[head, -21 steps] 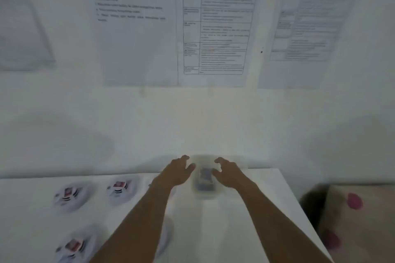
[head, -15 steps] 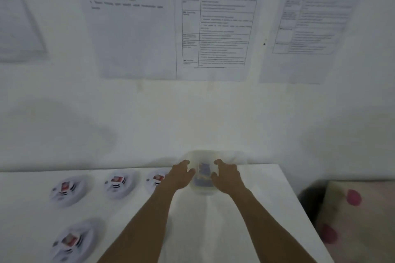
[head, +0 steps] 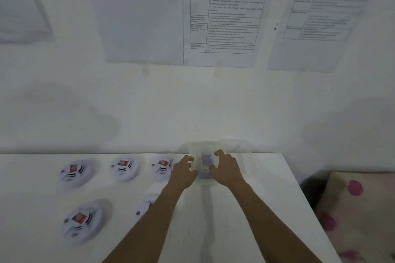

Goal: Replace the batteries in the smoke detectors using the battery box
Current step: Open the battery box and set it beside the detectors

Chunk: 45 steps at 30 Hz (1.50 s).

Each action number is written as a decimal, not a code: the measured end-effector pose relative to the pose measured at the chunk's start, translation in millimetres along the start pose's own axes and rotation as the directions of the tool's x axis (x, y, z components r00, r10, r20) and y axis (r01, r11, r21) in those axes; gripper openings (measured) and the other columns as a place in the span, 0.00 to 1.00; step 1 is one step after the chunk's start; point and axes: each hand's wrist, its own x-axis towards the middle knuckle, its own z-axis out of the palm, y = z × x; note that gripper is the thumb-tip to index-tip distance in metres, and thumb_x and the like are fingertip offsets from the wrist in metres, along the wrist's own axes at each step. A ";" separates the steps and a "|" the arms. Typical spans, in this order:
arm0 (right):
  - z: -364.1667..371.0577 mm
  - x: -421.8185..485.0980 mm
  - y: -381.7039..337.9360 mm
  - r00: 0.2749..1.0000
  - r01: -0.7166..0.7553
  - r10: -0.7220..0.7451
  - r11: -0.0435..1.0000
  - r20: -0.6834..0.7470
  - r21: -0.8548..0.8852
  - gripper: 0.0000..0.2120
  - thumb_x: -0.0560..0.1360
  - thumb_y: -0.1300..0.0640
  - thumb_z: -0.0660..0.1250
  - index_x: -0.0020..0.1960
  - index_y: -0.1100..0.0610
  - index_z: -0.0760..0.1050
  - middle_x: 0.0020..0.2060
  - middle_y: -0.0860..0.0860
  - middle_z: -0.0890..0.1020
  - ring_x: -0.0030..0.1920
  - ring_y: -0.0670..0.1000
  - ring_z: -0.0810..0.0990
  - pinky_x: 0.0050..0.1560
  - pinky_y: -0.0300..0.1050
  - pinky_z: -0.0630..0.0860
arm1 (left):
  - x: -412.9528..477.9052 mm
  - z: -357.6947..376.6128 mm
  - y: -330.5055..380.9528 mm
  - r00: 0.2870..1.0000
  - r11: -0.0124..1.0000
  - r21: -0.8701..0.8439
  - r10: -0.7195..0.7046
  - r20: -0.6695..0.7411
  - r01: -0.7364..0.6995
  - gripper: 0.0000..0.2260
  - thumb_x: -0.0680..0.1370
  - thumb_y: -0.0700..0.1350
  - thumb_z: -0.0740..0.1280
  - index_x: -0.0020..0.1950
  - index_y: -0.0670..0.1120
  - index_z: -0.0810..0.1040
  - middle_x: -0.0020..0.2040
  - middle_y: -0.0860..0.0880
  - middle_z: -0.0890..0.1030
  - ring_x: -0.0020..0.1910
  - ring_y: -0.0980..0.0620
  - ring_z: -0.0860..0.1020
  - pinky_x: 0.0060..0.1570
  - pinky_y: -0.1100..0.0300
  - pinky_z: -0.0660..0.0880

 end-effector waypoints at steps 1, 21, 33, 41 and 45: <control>0.3 -3.8 -1.5 1.000 -0.010 0.010 1.000 -0.004 0.010 0.22 0.75 0.50 0.62 0.67 0.56 0.66 0.59 0.59 0.76 0.60 0.59 0.74 0.58 0.49 0.71 | -4.7 0.4 -2.3 1.000 1.000 -0.018 -0.002 -0.005 0.002 0.20 0.74 0.41 0.69 0.65 0.43 0.70 0.60 0.45 0.78 0.55 0.48 0.78 0.46 0.62 0.73; 49.5 -142.7 -15.6 0.955 -0.233 0.204 0.965 0.215 0.123 0.41 0.68 0.41 0.71 0.74 0.49 0.55 0.69 0.51 0.62 0.57 0.57 0.76 0.28 0.45 0.80 | -132.7 -43.6 -71.2 0.962 0.991 -0.047 0.133 0.238 -0.125 0.22 0.76 0.31 0.57 0.66 0.49 0.71 0.65 0.47 0.73 0.60 0.50 0.73 0.52 0.59 0.75; 49.4 -208.3 -54.0 0.971 -0.066 0.123 0.962 0.207 -0.263 0.43 0.62 0.28 0.67 0.69 0.49 0.59 0.60 0.52 0.69 0.59 0.56 0.74 0.53 0.50 0.73 | -181.8 -72.4 -116.5 0.941 0.976 -0.050 0.219 0.259 -0.214 0.22 0.76 0.31 0.55 0.63 0.50 0.73 0.60 0.58 0.74 0.57 0.60 0.72 0.53 0.76 0.65; 65.2 -224.9 -58.7 0.969 -0.002 0.058 0.974 0.242 -0.225 0.21 0.75 0.34 0.59 0.53 0.51 0.62 0.37 0.45 0.73 0.33 0.46 0.72 0.32 0.40 0.66 | -198.8 -86.0 -152.1 0.973 0.969 -0.163 0.203 0.110 -0.184 0.18 0.78 0.32 0.55 0.58 0.48 0.79 0.58 0.57 0.80 0.58 0.63 0.75 0.60 0.66 0.69; 77.2 -225.9 -49.8 0.967 -0.087 0.099 0.994 0.235 -0.060 0.24 0.72 0.34 0.64 0.54 0.49 0.58 0.37 0.45 0.73 0.32 0.43 0.72 0.28 0.36 0.63 | -208.5 -84.6 -162.2 0.996 0.961 -0.262 0.092 0.008 -0.087 0.11 0.78 0.43 0.60 0.55 0.51 0.79 0.54 0.61 0.80 0.52 0.64 0.77 0.55 0.64 0.73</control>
